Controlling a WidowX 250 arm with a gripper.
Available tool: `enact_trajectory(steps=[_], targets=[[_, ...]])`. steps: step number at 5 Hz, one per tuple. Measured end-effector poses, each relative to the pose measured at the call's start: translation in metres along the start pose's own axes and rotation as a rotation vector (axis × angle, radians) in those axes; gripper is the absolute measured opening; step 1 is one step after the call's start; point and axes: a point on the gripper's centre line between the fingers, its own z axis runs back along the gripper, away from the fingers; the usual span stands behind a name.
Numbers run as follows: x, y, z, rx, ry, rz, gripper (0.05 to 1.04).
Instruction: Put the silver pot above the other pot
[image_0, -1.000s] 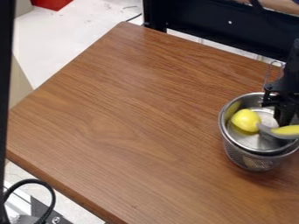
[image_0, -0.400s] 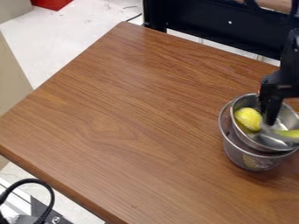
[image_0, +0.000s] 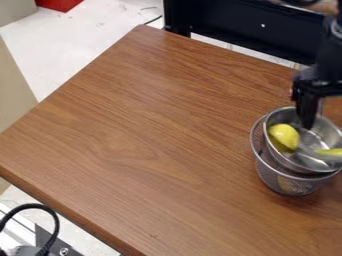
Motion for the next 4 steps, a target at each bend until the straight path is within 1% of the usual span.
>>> enact_trajectory(steps=[1,2,4], targets=[[0.016,0.014,0.015,-0.009,-0.018,-0.005,1.0],[0.03,0.039,0.009,0.039,-0.023,-0.028,1.0],[0.055,0.087,0.005,0.074,-0.007,-0.055,0.999]])
